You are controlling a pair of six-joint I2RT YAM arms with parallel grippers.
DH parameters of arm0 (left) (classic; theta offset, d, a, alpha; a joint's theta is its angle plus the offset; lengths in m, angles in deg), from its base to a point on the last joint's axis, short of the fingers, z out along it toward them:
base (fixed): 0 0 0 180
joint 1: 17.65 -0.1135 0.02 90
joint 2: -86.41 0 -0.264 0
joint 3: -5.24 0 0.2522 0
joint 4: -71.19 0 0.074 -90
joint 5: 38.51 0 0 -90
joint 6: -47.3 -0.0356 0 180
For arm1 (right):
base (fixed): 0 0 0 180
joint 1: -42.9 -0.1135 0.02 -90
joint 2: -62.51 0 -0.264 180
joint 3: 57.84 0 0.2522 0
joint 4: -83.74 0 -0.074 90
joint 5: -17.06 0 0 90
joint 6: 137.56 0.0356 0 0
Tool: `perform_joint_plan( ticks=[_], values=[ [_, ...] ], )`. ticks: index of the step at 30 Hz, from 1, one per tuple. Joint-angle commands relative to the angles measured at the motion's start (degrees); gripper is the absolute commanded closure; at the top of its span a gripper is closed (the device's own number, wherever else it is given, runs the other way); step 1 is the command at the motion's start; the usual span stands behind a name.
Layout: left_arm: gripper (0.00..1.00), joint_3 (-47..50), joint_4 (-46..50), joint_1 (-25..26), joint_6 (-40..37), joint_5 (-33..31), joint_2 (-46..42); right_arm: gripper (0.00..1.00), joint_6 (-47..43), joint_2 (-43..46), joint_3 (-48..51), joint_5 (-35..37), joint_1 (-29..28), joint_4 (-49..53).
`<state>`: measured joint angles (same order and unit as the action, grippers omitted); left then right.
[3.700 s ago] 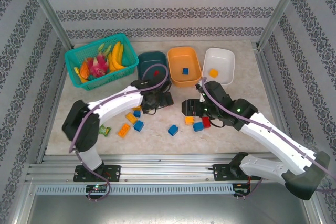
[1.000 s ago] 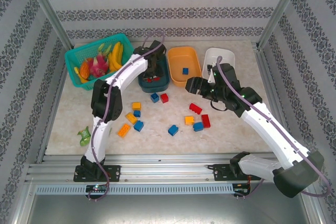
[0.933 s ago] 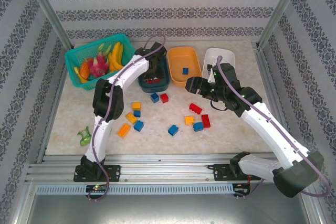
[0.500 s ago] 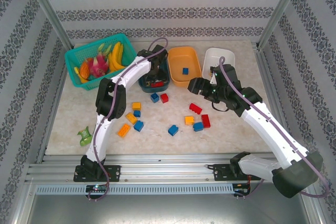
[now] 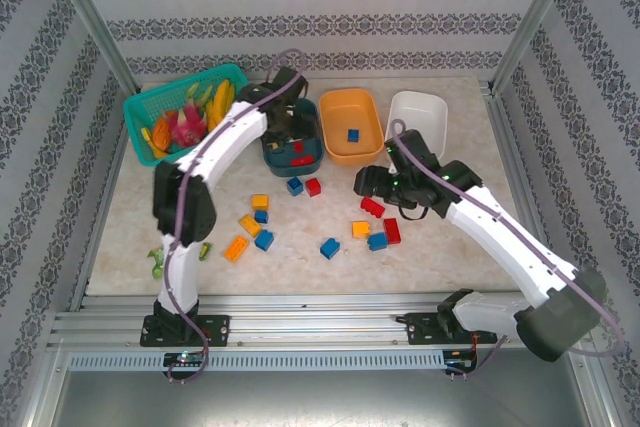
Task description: Sort the legos into containers by color
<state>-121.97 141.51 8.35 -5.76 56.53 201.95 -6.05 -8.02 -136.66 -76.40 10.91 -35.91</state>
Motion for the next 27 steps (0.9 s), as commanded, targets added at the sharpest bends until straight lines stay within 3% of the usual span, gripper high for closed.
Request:
perform_joint_plan(
  ticks=[1, 6, 14, 19, 27],
  values=[
    [0.09, 9.7, -5.3, 1.7, -1.7, 2.7, -13.0, 0.26, -0.8, -3.4, -0.3, 4.0, -2.2, 4.1],
    [0.02, 32.2, -16.0, 4.8, 2.5, 8.4, -30.4, 0.32, -1.1, -10.6, -0.6, 4.2, -4.8, 3.4],
    [0.00, 58.4, -26.6, 14.2, 7.8, 7.4, -51.6, 0.32, -2.1, -22.2, -2.1, 3.9, -5.3, 3.1],
    [0.00, 61.0, -25.7, 14.8, 8.0, 5.6, -55.9, 0.32, -2.4, -25.3, -1.2, 4.2, -5.2, 1.8],
    [0.00, 59.0, -26.1, 14.8, 7.2, 5.8, -54.0, 0.36, -2.9, -29.2, -0.6, 4.3, -4.8, 0.9]
  ],
)
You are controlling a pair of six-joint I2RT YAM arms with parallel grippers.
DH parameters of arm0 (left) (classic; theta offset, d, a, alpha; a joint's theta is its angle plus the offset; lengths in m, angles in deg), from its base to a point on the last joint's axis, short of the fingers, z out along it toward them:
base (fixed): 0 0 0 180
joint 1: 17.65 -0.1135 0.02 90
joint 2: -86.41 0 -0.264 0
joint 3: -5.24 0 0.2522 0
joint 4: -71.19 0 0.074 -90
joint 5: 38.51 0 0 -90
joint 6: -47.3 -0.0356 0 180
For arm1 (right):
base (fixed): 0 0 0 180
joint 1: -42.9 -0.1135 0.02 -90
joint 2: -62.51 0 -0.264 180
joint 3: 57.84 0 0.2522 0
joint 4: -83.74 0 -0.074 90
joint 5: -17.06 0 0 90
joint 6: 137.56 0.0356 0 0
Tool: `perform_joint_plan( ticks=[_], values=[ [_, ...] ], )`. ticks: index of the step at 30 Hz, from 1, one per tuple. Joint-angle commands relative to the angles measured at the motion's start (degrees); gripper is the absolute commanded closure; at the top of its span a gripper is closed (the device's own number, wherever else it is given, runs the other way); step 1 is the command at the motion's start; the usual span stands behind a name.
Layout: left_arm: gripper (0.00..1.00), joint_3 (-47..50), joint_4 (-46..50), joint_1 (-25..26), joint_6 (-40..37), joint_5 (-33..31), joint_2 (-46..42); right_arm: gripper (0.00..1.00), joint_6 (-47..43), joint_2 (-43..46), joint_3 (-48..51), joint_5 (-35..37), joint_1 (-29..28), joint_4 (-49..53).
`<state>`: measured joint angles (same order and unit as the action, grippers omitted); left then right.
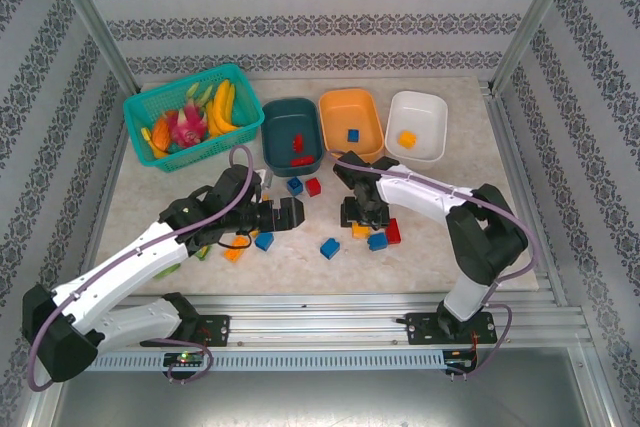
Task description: Sort the legos into containers by color
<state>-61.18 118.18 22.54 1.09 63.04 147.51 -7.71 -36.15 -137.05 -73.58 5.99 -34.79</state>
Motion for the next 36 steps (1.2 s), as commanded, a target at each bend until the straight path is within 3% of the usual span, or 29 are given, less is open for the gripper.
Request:
perform_joint_plan(
  ticks=[1, 14, 17, 21, 28, 36],
  values=[
    [0.00, -2.1, -3.0, 0.6, 0.4, -0.5, 0.8, 0.37, -1.4, -1.7, -0.5, 1.4, 0.1, -0.1],
    [0.00, -3.7, -4.2, 0.7, 0.1, 0.5, 3.3, 0.55, -1.9, -4.9, -1.9, 0.6, 0.1, -0.1],
    [0.00, -3.9, -4.7, 0.7, 0.3, 0.4, 3.5, 0.62, -2.0, -3.2, -2.5, 0.8, 0.0, 0.6],
    [0.00, -6.2, -6.0, 0.7, 0.5, 0.9, 4.9, 0.64, -3.1, 2.5, -7.2, 4.0, 0.9, 4.5],
    [0.00, -16.6, -10.4, 0.4, -0.1, 2.7, 15.1, 0.64, -9.4, 4.9, -17.6, 5.8, 14.9, 7.1],
    [0.00, -32.1, -13.7, -2.4, -1.0, 8.7, 31.4, 0.64, -13.2, -10.4, -33.3, 6.4, 28.0, 6.8]
  ],
)
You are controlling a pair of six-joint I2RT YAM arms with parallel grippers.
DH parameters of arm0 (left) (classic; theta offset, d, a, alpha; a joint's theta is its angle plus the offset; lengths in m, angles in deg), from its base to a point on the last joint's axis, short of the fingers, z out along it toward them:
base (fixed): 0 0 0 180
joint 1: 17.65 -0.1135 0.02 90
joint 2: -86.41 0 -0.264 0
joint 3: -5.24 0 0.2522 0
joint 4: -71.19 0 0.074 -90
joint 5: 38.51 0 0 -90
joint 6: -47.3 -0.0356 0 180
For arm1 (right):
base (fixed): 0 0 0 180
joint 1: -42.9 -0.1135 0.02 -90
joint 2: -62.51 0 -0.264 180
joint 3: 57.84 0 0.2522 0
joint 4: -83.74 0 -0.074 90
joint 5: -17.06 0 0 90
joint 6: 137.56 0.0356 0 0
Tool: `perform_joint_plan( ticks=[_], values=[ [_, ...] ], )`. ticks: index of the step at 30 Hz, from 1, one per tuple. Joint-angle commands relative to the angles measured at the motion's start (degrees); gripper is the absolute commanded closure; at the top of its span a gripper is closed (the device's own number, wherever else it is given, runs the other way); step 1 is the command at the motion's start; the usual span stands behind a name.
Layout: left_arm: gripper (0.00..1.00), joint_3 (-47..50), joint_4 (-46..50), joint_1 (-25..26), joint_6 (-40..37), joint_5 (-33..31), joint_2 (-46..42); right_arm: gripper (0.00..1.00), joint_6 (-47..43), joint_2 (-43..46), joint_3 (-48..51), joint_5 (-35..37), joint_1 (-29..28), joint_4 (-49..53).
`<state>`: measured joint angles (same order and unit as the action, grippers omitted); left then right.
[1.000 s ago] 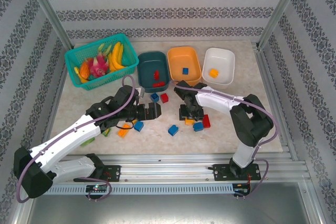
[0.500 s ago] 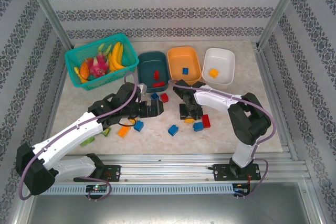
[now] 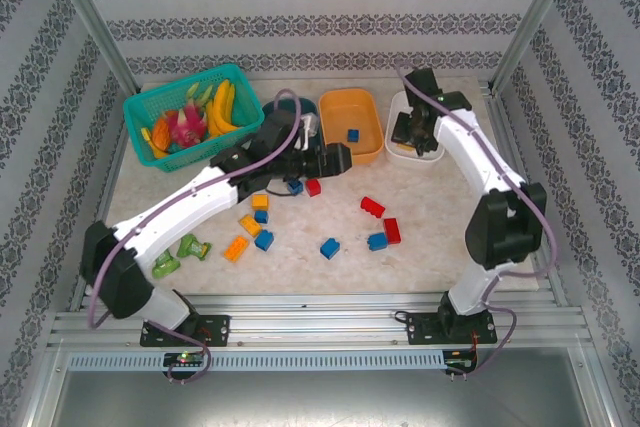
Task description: Sort the legos into containers by color
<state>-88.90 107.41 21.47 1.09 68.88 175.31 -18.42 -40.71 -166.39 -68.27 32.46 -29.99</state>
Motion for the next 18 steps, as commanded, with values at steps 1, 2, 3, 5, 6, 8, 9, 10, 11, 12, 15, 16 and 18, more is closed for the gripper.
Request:
perform_joint_plan(
  ticks=[1, 2, 3, 5, 6, 8, 9, 10, 11, 12, 15, 16, 18],
  values=[
    [0.00, -6.1, -2.5, -1.5, -1.6, 3.1, 5.3, 0.64, -2.6, -8.0, -5.7, 0.8, 2.2, 2.1],
    [0.00, -7.8, -2.0, -1.6, -2.2, 3.5, 6.9, 0.64, -2.9, -10.6, -7.9, 0.3, 2.7, 2.5],
    [0.00, -9.2, -1.7, -1.9, -2.5, 3.9, 8.8, 0.64, -3.1, -13.1, -10.0, -0.4, 3.1, 3.0],
    [0.00, -11.0, -1.5, -2.3, -2.6, 4.7, 11.1, 0.65, -3.3, -17.2, -13.5, -1.1, 3.4, 4.7],
    [0.00, -11.7, -1.5, -2.4, -2.9, 4.7, 12.0, 0.65, -3.4, -18.9, -14.7, -1.2, 3.6, 5.2],
    [0.00, -12.6, -1.4, -2.8, -3.1, 5.1, 13.4, 0.64, -3.4, -20.9, -15.7, -1.2, 4.1, 5.2],
    [0.00, -12.9, -1.5, -2.9, -3.1, 5.4, 13.9, 0.64, -3.3, -21.5, -15.7, -1.3, 4.3, 4.8],
    [0.00, -13.1, -1.6, -3.0, -3.0, 5.5, 14.3, 0.64, -3.4, -22.1, -15.7, -1.4, 4.7, 4.6],
    [0.00, -13.4, -1.6, -3.0, -3.1, 5.6, 14.7, 0.64, -3.2, -22.9, -15.7, -1.9, 5.0, 4.5],
    [0.00, -13.7, -1.6, -3.1, -3.1, 5.8, 15.0, 0.63, -3.2, -23.6, -16.0, -2.5, 5.4, 4.4],
    [0.00, -13.9, -1.4, -3.0, -3.0, 5.8, 15.6, 0.60, -3.3, -26.0, -17.2, -4.4, 5.9, 4.9],
    [0.00, -14.0, -1.4, -3.1, -3.0, 5.8, 15.6, 0.58, -3.3, -26.7, -17.5, -4.8, 6.1, 5.1],
    [0.00, -13.9, -1.2, -3.1, -2.9, 5.9, 15.6, 0.51, -3.0, -27.6, -18.0, -5.6, 6.4, 5.3]
  ],
)
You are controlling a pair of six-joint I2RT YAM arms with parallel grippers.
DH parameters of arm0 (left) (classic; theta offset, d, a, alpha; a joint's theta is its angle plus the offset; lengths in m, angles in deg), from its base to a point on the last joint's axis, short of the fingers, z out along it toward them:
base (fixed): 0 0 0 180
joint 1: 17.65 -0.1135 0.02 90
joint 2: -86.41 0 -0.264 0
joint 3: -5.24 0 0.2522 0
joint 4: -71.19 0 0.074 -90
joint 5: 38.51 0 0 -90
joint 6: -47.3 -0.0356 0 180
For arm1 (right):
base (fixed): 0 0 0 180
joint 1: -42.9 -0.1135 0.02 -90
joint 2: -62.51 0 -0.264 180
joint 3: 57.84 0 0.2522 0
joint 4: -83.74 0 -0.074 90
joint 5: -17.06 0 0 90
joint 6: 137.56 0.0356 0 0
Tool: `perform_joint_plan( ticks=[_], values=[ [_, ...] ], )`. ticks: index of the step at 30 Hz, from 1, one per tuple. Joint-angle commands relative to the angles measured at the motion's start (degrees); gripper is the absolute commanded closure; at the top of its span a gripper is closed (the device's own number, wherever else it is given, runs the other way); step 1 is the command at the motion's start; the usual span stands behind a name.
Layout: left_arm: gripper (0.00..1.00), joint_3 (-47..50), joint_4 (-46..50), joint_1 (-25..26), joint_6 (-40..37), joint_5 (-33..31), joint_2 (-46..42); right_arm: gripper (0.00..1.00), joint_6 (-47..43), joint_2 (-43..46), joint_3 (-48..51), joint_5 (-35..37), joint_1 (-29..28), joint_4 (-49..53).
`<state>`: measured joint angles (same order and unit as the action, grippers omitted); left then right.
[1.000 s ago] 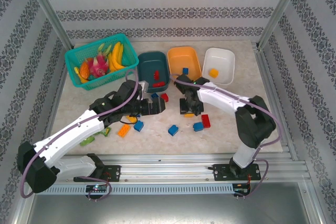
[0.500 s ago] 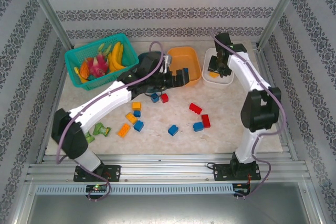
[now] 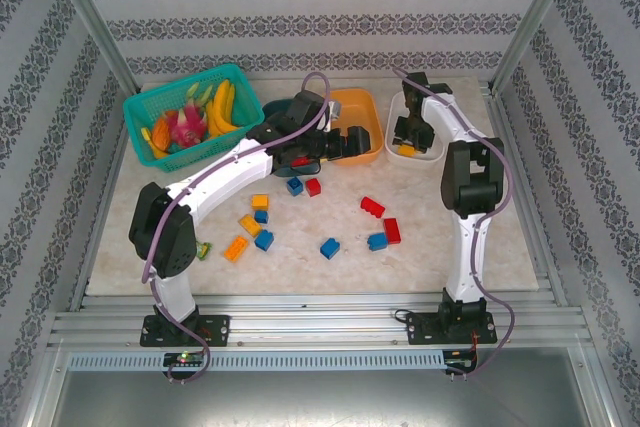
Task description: Sort the legos into containers by color
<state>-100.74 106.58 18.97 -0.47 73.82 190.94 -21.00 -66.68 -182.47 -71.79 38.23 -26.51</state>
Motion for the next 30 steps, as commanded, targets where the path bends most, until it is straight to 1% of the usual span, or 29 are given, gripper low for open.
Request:
perform_joint_plan(
  ticks=[1, 4, 8, 13, 17, 20, 23, 30],
  values=[
    [0.00, -2.1, -0.2, -0.6, -1.5, 1.0, 0.0, 0.49, -0.2, -1.8, -1.9, -2.3, 0.8, 1.9],
    [0.00, -2.0, 0.5, -0.5, -1.7, 0.6, -0.4, 0.40, -0.1, -1.6, -2.3, -3.0, 1.2, 1.9],
    [0.00, -1.8, 1.6, -0.7, -2.4, 0.0, -1.8, 0.33, -0.3, 0.9, -3.1, -2.9, 1.2, 2.5],
    [0.00, -0.7, 3.9, -0.8, -2.8, -2.2, -5.1, 0.32, 0.1, 8.2, -3.7, -1.9, 0.8, 2.7],
    [0.01, 0.4, 8.4, -0.8, -2.9, -4.9, -8.6, 0.32, 0.6, 17.2, -1.9, -1.0, -1.0, 2.0],
    [0.03, 3.0, 11.3, -0.8, -2.4, -7.5, -12.0, 0.32, 0.4, 25.7, 3.1, -0.2, -4.1, -0.5],
    [0.03, 6.5, 13.5, -0.8, -2.0, -9.8, -15.8, 0.31, 0.2, 34.3, 10.2, 0.2, -8.1, -3.5],
    [0.04, 14.3, 17.5, -1.2, -0.4, -13.3, -24.2, 0.27, 1.7, 54.0, 29.4, -3.3, -17.4, -11.6]
  ],
)
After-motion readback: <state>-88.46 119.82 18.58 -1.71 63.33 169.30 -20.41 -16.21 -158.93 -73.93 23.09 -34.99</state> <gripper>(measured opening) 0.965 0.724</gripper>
